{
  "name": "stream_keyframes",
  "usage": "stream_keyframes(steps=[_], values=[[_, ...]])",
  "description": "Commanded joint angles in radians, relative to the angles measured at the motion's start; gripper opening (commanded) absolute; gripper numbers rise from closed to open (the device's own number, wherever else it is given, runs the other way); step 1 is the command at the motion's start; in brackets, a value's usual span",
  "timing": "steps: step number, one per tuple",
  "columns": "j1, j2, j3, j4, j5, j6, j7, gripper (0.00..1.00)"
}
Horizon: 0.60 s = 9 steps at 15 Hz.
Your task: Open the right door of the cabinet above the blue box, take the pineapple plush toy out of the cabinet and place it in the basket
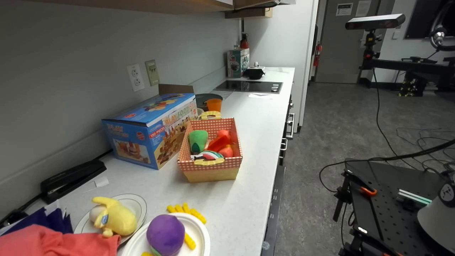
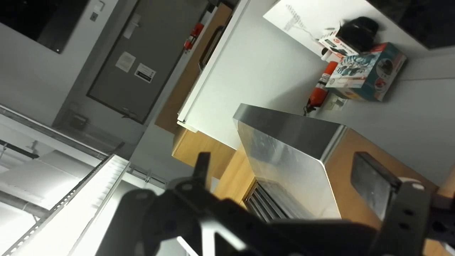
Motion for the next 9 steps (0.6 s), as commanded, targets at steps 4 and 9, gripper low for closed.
stream_keyframes(steps=[4, 9], values=[[0.170, -0.032, 0.020, 0.094, 0.203, -0.083, -0.122, 1.00], [0.257, 0.019, 0.046, 0.135, 0.373, 0.016, -0.101, 1.00]])
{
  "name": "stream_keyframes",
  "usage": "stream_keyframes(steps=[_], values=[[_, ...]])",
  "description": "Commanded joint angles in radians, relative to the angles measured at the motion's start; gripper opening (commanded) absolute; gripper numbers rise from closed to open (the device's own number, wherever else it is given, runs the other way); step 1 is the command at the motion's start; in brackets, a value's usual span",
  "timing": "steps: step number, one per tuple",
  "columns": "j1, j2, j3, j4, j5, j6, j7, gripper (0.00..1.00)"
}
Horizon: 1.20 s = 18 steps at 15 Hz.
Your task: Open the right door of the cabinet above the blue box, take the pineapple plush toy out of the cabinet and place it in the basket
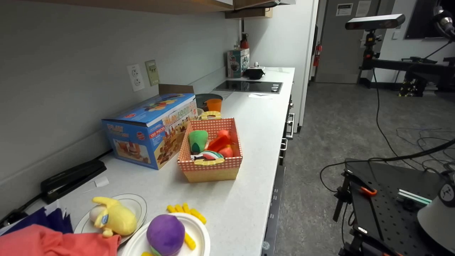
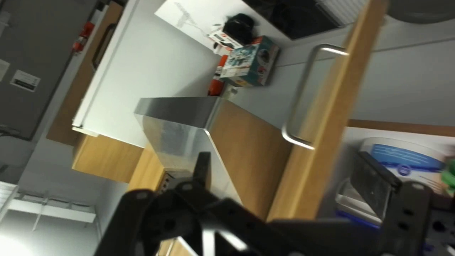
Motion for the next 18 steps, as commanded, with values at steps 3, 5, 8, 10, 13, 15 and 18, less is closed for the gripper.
stream_keyframes(steps=[3, 5, 8, 10, 13, 15, 18], values=[[0.041, 0.059, 0.018, 0.067, 0.148, 0.110, -0.020, 1.00], [0.052, 0.078, 0.015, 0.080, 0.222, 0.173, -0.027, 1.00], [0.062, 0.111, 0.014, 0.102, 0.371, 0.250, -0.073, 1.00], [0.042, 0.140, 0.024, 0.126, 0.453, 0.276, -0.136, 1.00], [-0.025, 0.192, 0.037, 0.170, 0.492, 0.289, -0.237, 1.00], [-0.076, 0.226, 0.034, 0.194, 0.463, 0.298, -0.274, 1.00], [-0.151, 0.271, 0.035, 0.222, 0.409, 0.318, -0.305, 1.00]])
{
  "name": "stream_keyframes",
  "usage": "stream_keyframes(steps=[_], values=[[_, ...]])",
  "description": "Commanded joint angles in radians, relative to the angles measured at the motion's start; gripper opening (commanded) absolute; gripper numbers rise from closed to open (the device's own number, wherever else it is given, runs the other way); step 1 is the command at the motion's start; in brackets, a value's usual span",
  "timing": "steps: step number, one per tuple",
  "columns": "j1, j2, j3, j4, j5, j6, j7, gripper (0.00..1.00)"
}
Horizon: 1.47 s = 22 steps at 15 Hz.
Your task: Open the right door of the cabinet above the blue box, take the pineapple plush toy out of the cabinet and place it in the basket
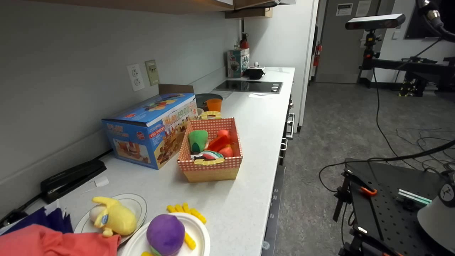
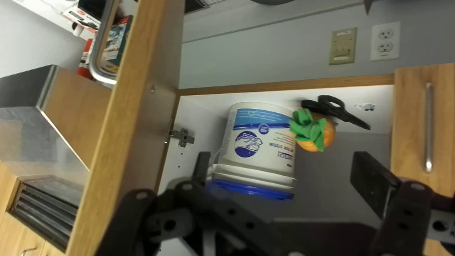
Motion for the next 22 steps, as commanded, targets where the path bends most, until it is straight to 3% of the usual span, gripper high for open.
stream_keyframes(steps=[1, 9, 22], values=[[-0.093, 0.074, 0.016, 0.068, -0.041, 0.030, -0.052, 1.00], [-0.178, 0.073, 0.042, 0.081, -0.213, -0.014, 0.016, 1.00], [-0.296, 0.049, -0.090, 0.026, -0.333, 0.034, 0.194, 1.00]])
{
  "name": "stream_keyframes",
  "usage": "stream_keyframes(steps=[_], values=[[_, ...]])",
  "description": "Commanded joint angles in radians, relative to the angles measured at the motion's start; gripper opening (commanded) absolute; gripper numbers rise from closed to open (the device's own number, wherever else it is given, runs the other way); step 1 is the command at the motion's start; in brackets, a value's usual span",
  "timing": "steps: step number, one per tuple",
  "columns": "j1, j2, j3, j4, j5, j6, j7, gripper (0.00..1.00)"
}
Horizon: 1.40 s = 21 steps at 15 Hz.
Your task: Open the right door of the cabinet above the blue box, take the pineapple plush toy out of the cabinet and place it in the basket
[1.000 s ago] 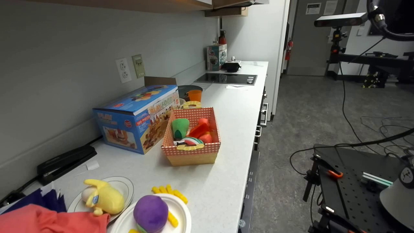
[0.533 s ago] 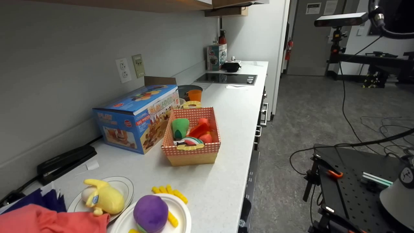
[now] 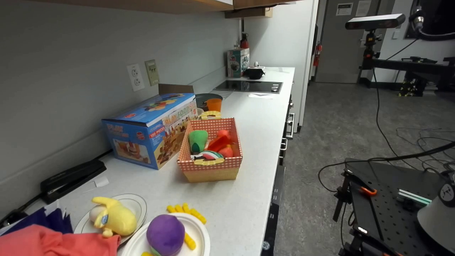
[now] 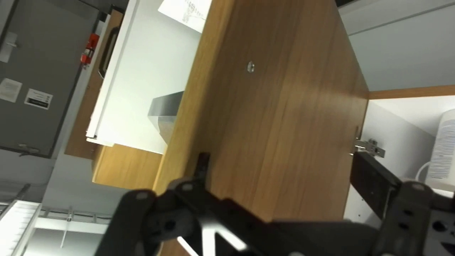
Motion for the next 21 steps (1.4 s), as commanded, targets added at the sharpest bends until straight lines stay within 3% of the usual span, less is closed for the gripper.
stream_keyframes(steps=[1, 5, 10, 21], values=[[-0.049, 0.004, -0.006, -0.017, -0.101, 0.029, 0.090, 1.00], [-0.078, 0.033, 0.003, -0.026, -0.326, 0.028, 0.265, 1.00], [-0.019, 0.076, -0.031, -0.033, -0.541, -0.025, 0.440, 1.00], [0.057, 0.126, -0.126, -0.049, -0.677, -0.110, 0.503, 1.00]])
